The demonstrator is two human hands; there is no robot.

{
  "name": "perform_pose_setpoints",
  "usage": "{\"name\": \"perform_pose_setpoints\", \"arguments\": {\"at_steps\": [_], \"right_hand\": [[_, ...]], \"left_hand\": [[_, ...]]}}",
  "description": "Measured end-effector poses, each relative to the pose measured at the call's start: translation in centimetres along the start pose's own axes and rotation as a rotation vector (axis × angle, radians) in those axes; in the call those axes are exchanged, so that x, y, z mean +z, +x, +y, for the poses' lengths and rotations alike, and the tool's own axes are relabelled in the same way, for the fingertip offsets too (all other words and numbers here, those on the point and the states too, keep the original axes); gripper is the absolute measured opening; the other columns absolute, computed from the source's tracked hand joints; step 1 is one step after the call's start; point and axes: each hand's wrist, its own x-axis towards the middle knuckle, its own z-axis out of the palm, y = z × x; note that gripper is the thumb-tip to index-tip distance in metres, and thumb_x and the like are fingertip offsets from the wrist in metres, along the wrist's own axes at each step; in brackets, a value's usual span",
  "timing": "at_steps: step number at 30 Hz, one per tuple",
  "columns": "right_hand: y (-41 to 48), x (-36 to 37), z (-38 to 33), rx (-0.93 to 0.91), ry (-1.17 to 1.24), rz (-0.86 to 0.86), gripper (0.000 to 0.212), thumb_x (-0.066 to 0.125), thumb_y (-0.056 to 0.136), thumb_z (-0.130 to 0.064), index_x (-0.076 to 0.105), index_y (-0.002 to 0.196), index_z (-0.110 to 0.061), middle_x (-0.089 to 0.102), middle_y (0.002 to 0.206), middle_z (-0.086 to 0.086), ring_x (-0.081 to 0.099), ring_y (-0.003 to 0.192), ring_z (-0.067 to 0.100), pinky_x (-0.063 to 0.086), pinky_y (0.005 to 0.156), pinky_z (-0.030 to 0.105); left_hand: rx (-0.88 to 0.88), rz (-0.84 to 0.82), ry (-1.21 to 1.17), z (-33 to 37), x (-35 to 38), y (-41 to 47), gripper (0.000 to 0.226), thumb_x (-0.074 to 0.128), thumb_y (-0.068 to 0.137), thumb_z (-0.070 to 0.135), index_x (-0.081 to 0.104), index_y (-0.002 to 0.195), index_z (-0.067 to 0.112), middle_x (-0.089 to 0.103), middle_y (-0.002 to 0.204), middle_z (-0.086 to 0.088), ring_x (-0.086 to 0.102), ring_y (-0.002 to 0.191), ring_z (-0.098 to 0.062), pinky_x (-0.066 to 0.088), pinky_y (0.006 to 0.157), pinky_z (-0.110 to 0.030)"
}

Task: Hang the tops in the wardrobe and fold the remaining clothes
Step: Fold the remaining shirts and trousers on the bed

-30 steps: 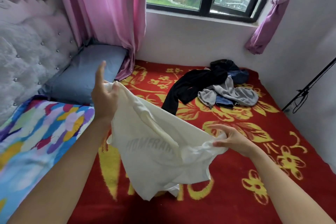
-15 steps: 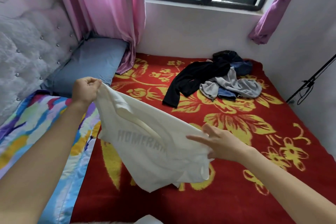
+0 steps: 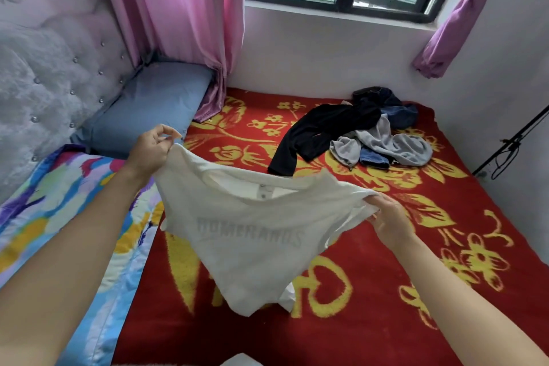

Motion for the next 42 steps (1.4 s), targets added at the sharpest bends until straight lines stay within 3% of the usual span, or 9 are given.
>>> {"name": "perform_pose_setpoints", "arguments": {"at_steps": [7,10,15,23,26,29,31,37,42], "right_hand": [[1.5,1.1,1.0,0.317,0.076,0.235,0.019,0.050,0.088,-0.008,0.053,0.069,-0.011,0.048,0.066,0.006,0.045,0.058,0.021,0.036,0.056,0.030],[1.6,0.6,0.9,0.345,0.033,0.098,0.013,0.046,0.086,-0.008,0.057,0.081,-0.008,0.053,0.058,0.004,0.050,0.048,0.018,0.041,0.047,0.025],[1.2,0.2,0.2,0.338,-0.158,-0.244,0.017,0.051,0.071,-0.012,0.058,0.084,-0.003,0.055,0.072,0.010,0.055,0.055,0.021,0.046,0.047,0.029],[0.5,2.3,1.9,0.298,-0.900,-0.452,0.045,0.068,0.084,-0.032,0.058,0.122,-0.012,0.058,0.116,0.004,0.055,0.105,0.017,0.047,0.085,0.028],[0.3,3.9,2.7,0.245,-1.096,-0.420,0.044,0.071,0.078,-0.024,0.063,0.110,0.005,0.064,0.110,0.017,0.059,0.105,0.029,0.048,0.090,0.039],[0.5,4.2,2.2,0.199,-1.187,-0.365,0.022,0.068,0.074,-0.014,0.057,0.063,0.003,0.046,0.059,0.004,0.041,0.057,0.016,0.032,0.051,0.026],[0.5,3.9,1.2,0.156,-1.169,-0.286,0.034,0.063,0.078,-0.008,0.043,0.051,-0.010,0.033,0.054,-0.001,0.028,0.051,0.013,0.020,0.049,0.025],[-0.6,2.5,-3.0,-0.129,-1.082,-0.013,0.017,0.059,0.090,-0.021,0.060,0.073,-0.020,0.054,0.068,-0.009,0.048,0.067,0.011,0.037,0.063,0.031],[-2.5,2.3,-4.6,-0.317,-0.931,0.072,0.021,0.053,0.092,-0.007,0.063,0.078,0.004,0.054,0.067,0.007,0.043,0.061,0.017,0.031,0.057,0.028]], "left_hand": [[0.004,-0.579,0.074,2.2,-1.5,-2.0,0.043,0.078,0.053,0.056,0.072,0.090,0.034,0.065,0.094,0.007,0.061,0.082,-0.010,0.047,0.067,-0.022],[0.025,-0.432,0.096,1.7,-0.7,-1.9,0.006,0.079,0.074,0.020,0.073,0.074,0.020,0.065,0.074,0.003,0.057,0.071,-0.014,0.045,0.063,-0.023],[-0.003,-0.318,-0.072,2.3,0.5,-2.4,0.023,0.071,0.080,0.009,0.072,0.063,0.024,0.063,0.072,-0.006,0.055,0.067,-0.015,0.045,0.060,-0.024],[-0.034,-0.313,-0.104,3.8,1.5,-3.1,0.005,0.069,0.082,0.015,0.066,0.078,0.015,0.061,0.078,-0.008,0.053,0.075,-0.018,0.045,0.065,-0.028],[-0.019,-0.305,-0.088,4.0,1.5,-3.3,0.005,0.069,0.082,0.015,0.065,0.079,0.014,0.060,0.078,-0.007,0.052,0.074,-0.016,0.044,0.064,-0.027],[-0.028,-0.274,-0.127,3.7,0.9,-3.4,0.014,0.070,0.080,0.012,0.068,0.070,0.021,0.064,0.070,-0.002,0.053,0.070,-0.017,0.044,0.061,-0.026],[-0.023,-0.230,-0.145,3.3,0.2,-3.4,0.026,0.072,0.078,0.009,0.070,0.059,0.028,0.065,0.064,0.004,0.053,0.066,-0.014,0.043,0.059,-0.024],[0.027,-0.104,-0.134,2.6,-1.3,-3.4,0.019,0.070,0.080,0.004,0.065,0.070,0.020,0.061,0.069,0.000,0.052,0.061,-0.008,0.042,0.052,-0.011],[0.158,0.000,0.039,2.1,-2.5,-2.7,0.009,0.071,0.080,0.010,0.066,0.075,0.015,0.064,0.076,-0.005,0.054,0.069,-0.014,0.038,0.059,-0.011]]}}
